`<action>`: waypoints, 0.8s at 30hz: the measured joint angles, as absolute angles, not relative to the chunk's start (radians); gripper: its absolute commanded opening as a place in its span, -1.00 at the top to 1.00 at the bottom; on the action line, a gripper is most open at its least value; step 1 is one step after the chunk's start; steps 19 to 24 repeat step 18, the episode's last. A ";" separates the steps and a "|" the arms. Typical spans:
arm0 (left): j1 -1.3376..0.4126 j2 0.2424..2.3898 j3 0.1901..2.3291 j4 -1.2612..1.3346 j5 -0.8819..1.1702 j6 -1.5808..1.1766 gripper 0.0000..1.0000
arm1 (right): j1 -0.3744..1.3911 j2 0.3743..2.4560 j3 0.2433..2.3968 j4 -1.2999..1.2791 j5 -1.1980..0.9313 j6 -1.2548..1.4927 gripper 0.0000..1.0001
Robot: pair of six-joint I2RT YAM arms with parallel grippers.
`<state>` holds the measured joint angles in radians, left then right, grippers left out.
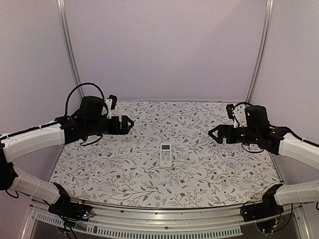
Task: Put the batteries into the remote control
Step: Reset both arms
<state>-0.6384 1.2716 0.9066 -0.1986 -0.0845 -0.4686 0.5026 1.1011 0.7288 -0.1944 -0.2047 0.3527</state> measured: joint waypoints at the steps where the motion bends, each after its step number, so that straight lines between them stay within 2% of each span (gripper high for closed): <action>1: -0.638 1.260 0.876 -0.196 -0.085 -0.472 -0.99 | 0.503 1.064 0.686 -0.185 -0.178 0.355 -0.97; 10: -0.638 1.262 0.699 -0.102 -0.064 -0.503 -0.99 | 0.503 0.900 0.428 -0.117 -0.072 0.376 -0.98; 24: -0.638 1.295 0.695 -0.014 -0.087 -0.505 -0.99 | 0.503 0.920 0.406 -0.071 -0.049 0.381 -0.97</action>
